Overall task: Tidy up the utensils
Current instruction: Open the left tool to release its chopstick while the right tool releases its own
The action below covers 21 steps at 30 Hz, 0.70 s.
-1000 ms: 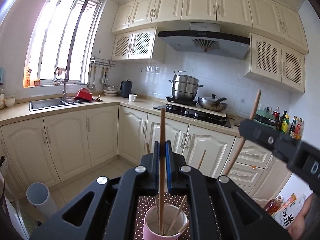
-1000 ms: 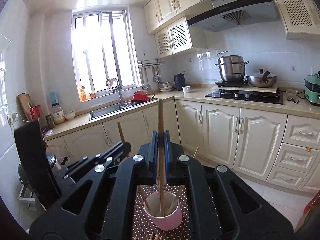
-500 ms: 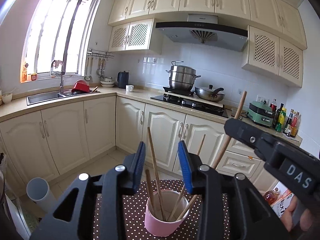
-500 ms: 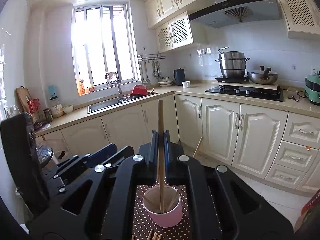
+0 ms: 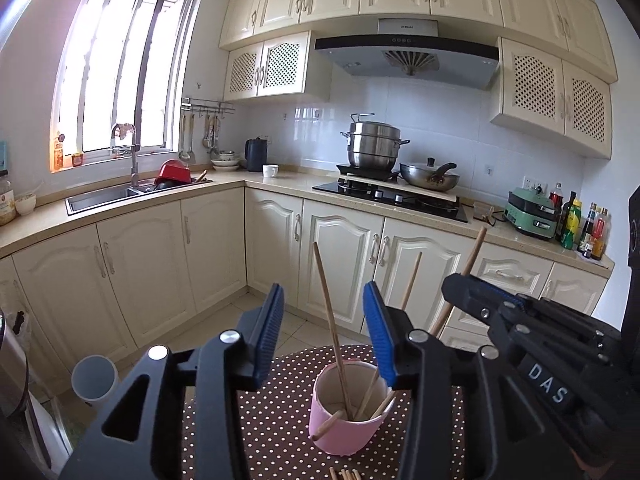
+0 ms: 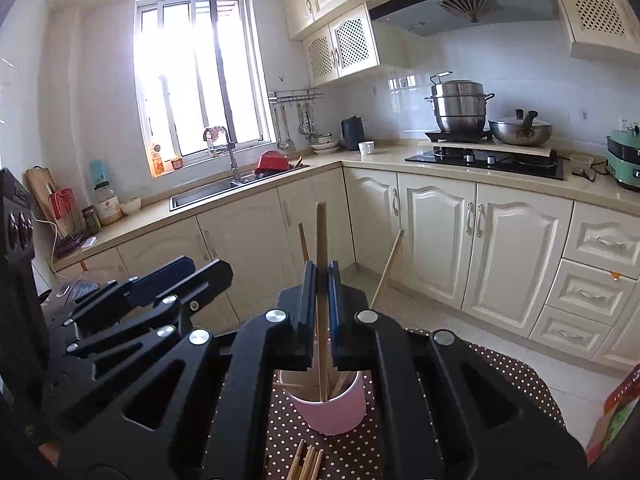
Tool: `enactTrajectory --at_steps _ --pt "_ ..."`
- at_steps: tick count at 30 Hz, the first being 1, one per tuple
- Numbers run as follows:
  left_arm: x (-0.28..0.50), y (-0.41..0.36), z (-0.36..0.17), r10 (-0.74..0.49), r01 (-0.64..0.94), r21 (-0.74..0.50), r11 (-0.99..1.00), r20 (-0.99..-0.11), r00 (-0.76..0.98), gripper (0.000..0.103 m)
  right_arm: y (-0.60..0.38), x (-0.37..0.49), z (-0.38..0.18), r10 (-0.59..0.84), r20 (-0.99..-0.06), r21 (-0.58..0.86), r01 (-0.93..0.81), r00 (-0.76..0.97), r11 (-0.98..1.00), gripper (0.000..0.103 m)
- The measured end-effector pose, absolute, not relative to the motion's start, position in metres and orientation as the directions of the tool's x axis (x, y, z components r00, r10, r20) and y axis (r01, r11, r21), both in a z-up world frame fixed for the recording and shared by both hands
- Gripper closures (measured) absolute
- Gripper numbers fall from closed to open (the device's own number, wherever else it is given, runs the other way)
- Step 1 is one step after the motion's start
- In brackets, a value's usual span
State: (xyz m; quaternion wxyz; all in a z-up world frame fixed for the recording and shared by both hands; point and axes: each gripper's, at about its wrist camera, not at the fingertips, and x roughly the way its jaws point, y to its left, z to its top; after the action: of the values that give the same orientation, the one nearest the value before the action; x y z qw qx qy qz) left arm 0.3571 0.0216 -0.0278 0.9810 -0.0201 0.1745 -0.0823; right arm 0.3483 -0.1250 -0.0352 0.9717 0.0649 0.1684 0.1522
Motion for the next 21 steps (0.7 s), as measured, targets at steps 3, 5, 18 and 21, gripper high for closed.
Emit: enactTrajectory --at_steps 3,5,18,21 --pt "0.355 0.025 -0.028 -0.159 0.146 -0.065 0.987 -0.348 0.924 0.059 -0.126 0.349 -0.040 0.318 -0.325 0.182 -0.271 0.890 0.945 0.097" --pt "0.354 0.026 -0.029 -0.152 0.138 -0.064 0.988 -0.354 0.923 0.057 -0.126 0.350 -0.045 0.323 -0.344 0.190 -0.271 0.882 0.944 0.097" --pt "0.336 0.035 -0.032 -0.150 0.135 -0.067 0.989 -0.388 0.909 0.054 -0.125 0.335 -0.055 0.316 -0.384 0.194 -0.259 0.867 0.946 0.096" --pt "0.329 0.036 -0.031 -0.149 0.134 -0.067 0.989 -0.389 0.909 0.052 -0.125 0.329 -0.055 0.309 -0.387 0.188 -0.253 0.869 0.949 0.096"
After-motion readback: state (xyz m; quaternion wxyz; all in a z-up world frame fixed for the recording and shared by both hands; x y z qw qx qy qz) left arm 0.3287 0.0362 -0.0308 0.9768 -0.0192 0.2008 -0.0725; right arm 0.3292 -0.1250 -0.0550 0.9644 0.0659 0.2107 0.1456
